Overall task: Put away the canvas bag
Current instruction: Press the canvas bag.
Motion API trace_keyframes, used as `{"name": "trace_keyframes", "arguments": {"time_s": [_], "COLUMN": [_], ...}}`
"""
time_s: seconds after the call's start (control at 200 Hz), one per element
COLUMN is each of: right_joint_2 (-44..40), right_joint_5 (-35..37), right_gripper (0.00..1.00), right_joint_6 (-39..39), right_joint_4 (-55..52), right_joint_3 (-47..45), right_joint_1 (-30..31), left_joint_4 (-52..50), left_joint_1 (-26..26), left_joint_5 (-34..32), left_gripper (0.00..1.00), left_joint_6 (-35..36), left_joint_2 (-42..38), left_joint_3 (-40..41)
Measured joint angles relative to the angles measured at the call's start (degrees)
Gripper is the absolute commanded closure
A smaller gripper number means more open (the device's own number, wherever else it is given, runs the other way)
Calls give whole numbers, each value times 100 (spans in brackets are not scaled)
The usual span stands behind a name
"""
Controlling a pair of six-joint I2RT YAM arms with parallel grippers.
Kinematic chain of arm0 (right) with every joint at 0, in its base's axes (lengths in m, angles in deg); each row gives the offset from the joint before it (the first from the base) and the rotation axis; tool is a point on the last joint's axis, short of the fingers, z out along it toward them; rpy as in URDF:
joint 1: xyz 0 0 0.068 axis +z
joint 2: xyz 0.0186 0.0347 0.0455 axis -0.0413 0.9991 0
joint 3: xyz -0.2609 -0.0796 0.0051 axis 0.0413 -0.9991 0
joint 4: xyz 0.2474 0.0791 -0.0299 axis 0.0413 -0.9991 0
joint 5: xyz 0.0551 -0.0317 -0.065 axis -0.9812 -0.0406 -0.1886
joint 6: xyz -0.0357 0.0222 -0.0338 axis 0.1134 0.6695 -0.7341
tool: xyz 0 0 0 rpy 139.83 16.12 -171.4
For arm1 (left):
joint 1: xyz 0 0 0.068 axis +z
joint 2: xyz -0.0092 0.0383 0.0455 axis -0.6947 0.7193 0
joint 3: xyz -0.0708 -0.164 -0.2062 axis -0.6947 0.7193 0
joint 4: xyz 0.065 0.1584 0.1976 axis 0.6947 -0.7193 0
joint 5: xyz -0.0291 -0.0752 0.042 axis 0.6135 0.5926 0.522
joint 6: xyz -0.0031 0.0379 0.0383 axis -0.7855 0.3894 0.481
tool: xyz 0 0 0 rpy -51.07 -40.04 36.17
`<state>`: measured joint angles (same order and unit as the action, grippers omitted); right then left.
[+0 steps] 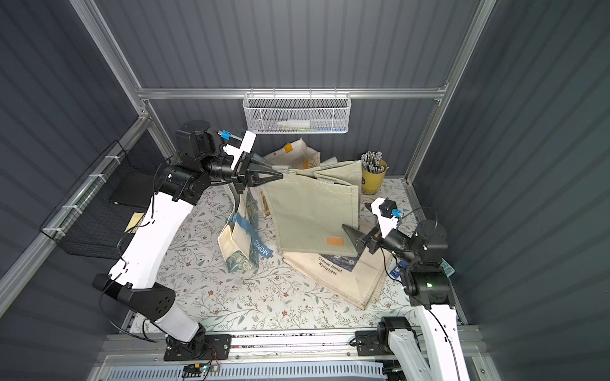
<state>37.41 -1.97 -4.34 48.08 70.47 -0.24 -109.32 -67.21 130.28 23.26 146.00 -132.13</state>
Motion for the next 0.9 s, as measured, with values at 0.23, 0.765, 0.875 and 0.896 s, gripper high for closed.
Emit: {"name": "trace_keyframes", "arguments": {"time_s": [0.23,0.765,0.875,0.896], "right_joint_2": [-114,509,553,555], "right_joint_5": [361,-31,-138,-149], "right_gripper": [2,2,2,2], "right_joint_6": [-643,-188,-61,-44], "right_joint_4": [-157,66,160,177], "right_joint_3": [170,1394,1532,1534], "right_joint_1": [0,-2,0,0], "left_joint_4": [120,-734,-1056,-1117], "left_joint_1": [4,-2,-79,-94], "left_joint_5": [127,-356,-531,-557], "left_gripper": [100,100,100,100], "left_joint_6": [-138,907,1322,1394], "left_joint_2": [0,-2,-7,-7], "left_joint_3": [96,98,109,109]}}
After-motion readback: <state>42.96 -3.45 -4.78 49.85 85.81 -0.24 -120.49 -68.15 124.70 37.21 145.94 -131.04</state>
